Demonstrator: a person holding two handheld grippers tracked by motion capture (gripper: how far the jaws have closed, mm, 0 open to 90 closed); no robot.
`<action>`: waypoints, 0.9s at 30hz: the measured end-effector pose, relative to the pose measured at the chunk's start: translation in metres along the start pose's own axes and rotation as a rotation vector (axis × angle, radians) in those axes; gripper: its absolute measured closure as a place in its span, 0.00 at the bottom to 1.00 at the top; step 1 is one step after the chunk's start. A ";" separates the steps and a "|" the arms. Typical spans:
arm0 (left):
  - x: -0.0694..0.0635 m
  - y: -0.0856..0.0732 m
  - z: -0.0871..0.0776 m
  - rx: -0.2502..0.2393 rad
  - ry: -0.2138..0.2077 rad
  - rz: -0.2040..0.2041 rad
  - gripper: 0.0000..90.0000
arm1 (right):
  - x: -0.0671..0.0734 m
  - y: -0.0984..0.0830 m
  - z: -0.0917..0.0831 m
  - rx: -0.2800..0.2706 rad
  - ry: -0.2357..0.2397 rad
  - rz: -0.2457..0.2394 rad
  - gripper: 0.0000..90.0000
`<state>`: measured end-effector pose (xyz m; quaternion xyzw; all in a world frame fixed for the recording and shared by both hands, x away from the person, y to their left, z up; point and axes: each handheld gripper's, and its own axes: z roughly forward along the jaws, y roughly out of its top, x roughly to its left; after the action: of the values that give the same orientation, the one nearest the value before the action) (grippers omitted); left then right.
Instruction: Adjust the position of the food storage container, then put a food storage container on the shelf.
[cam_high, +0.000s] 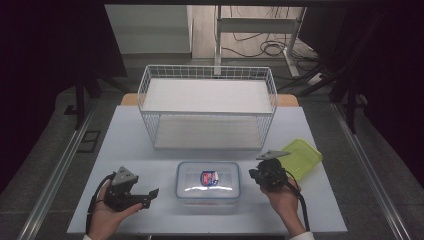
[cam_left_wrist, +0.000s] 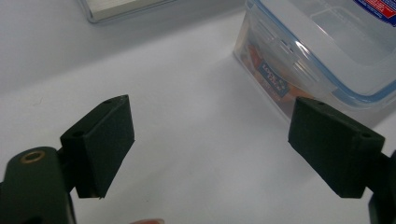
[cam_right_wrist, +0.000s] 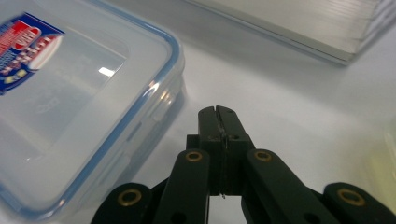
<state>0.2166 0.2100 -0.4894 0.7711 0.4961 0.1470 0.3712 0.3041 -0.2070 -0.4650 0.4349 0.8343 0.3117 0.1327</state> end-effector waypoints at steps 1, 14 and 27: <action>0.000 0.000 -0.001 -0.004 -0.005 -0.004 0.16 | -0.003 -0.005 -0.006 -0.007 0.011 0.009 1.00; 0.004 0.000 -0.002 -0.022 -0.049 -0.070 0.16 | -0.015 -0.036 -0.029 -0.113 0.176 0.128 0.39; 0.005 0.005 0.003 -0.038 -0.121 -0.128 0.17 | -0.016 -0.033 -0.028 -0.131 0.274 0.164 0.26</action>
<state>0.2239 0.2114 -0.4887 0.7383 0.5179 0.0854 0.4236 0.2782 -0.2455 -0.4656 0.4454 0.7841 0.4317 0.0200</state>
